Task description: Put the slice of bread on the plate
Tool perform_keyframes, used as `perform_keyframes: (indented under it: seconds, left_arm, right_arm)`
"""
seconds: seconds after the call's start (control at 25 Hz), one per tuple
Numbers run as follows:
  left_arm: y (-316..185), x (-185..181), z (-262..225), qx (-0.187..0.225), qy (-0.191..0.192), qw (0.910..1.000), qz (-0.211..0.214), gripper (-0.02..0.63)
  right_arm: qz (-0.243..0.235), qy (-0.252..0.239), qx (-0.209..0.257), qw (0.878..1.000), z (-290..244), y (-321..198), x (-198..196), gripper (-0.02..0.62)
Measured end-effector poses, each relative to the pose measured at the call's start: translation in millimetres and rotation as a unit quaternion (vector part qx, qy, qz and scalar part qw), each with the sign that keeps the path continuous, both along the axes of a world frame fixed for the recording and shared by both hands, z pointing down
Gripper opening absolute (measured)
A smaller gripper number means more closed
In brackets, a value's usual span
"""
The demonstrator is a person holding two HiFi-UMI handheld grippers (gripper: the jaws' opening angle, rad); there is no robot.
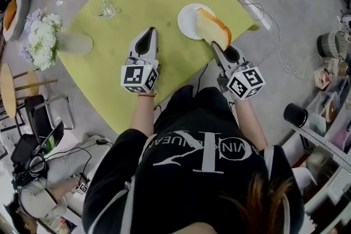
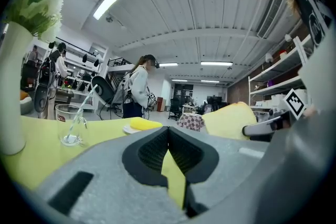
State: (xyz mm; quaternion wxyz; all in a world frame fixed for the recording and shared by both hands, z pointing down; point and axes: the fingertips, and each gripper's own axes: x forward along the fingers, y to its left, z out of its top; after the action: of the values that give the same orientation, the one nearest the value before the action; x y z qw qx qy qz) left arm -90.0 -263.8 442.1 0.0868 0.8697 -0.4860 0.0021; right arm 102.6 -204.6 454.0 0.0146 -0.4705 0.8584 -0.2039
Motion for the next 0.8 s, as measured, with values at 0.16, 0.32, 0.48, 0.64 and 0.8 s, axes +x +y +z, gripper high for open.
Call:
perform_keyframes:
  seconds: [0.16, 0.32, 0.48, 0.64, 0.8]
  left_arm:
    - [-6.1, -1.5, 3.7, -0.006, -0.002, 0.9999, -0.011, 0.005]
    - [-13.6, -2.3, 3.0, -0.009, -0.002, 0.9995, -0.031, 0.005]
    - [-16.8, -2.5, 4.2, -0.019, 0.001, 0.9980, -0.061, 0.005]
    - [-23.5, 2.3, 2.2, -0.021, 0.000, 0.9971, -0.074, 0.005]
    - [-25.5, 1.6, 6.5, -0.028, -0.003, 0.9954, -0.092, 0.005]
  right_arm:
    - [-0.015, -0.020, -0.014, 1.000, -0.5, -15.3, -2.8, 0.098]
    - [-0.034, -0.048, -0.050, 0.997, 1.3, -32.2, -3.5, 0.098]
    - [-0.080, -0.126, -0.148, 0.978, 10.9, -43.7, -12.7, 0.098]
    - [-0.100, -0.160, -0.228, 0.955, 24.8, -54.3, -21.0, 0.100]
    - [-0.106, -0.191, -0.276, 0.936, 36.0, -63.2, -23.8, 0.100]
